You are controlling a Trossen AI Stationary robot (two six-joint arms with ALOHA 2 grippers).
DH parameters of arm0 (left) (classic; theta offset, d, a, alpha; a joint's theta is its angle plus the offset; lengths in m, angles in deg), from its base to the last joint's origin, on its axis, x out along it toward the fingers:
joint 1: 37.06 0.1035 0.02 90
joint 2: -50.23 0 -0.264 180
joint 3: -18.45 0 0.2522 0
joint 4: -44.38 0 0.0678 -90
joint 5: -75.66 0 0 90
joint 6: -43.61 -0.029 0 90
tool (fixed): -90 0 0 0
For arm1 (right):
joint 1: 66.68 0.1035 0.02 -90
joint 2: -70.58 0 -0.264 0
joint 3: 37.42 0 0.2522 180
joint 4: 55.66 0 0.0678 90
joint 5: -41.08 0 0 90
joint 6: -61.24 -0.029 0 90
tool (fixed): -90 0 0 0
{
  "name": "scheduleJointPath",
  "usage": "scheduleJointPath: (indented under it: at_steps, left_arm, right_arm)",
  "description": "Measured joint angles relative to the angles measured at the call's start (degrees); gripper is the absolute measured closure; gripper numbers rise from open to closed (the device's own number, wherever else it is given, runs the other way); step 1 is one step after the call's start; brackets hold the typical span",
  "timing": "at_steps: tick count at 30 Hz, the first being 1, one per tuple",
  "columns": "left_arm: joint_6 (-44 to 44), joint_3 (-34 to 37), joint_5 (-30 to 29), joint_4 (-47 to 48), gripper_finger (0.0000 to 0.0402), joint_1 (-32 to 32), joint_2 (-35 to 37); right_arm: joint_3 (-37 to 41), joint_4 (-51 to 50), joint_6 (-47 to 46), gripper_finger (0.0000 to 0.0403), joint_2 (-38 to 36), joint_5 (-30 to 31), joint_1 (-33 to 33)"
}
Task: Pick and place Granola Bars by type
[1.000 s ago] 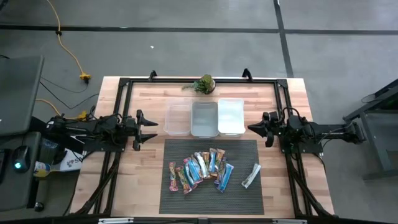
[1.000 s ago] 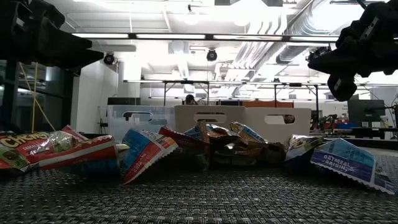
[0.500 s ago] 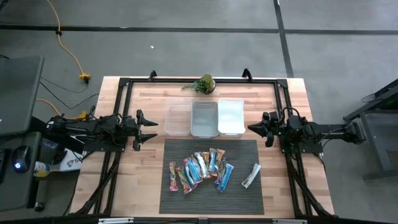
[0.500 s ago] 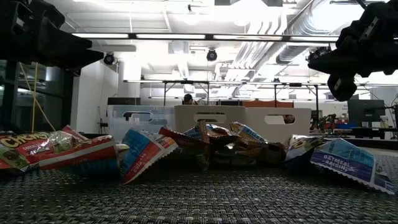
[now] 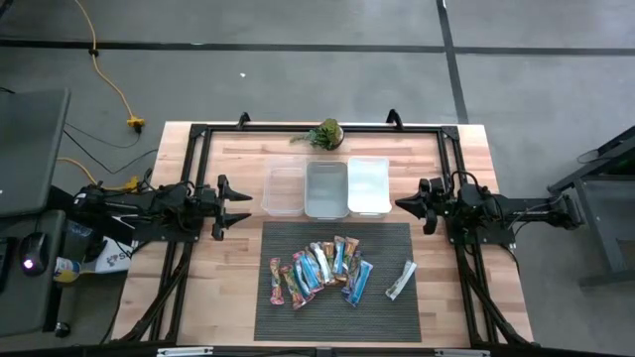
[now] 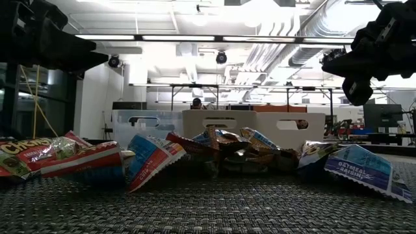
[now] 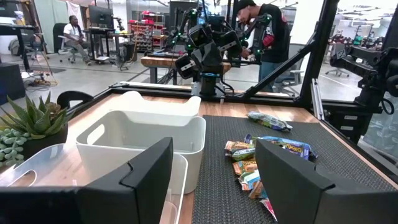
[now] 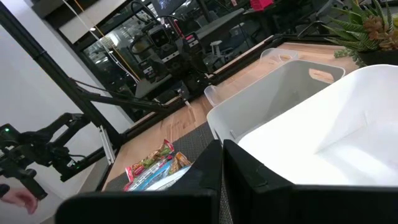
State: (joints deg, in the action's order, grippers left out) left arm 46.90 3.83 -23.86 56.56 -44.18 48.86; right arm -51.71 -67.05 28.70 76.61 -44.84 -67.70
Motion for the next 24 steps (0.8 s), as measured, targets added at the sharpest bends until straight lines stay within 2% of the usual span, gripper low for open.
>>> scheduleJointPath:
  at_steps: [19,24]
  left_arm:
    - [-0.02,0.01,-1.52,-1.04,0.0174,0.0,0.01]
    - [2.29,0.02,-6.33,-1.14,0.0174,0.0,0.02]
  right_arm:
    - [0.0,0.01,0.0,0.0402,0.01,0.02,-0.02]
    - [0.0,0.01,0.0,0.0402,0.01,0.0,-0.01]
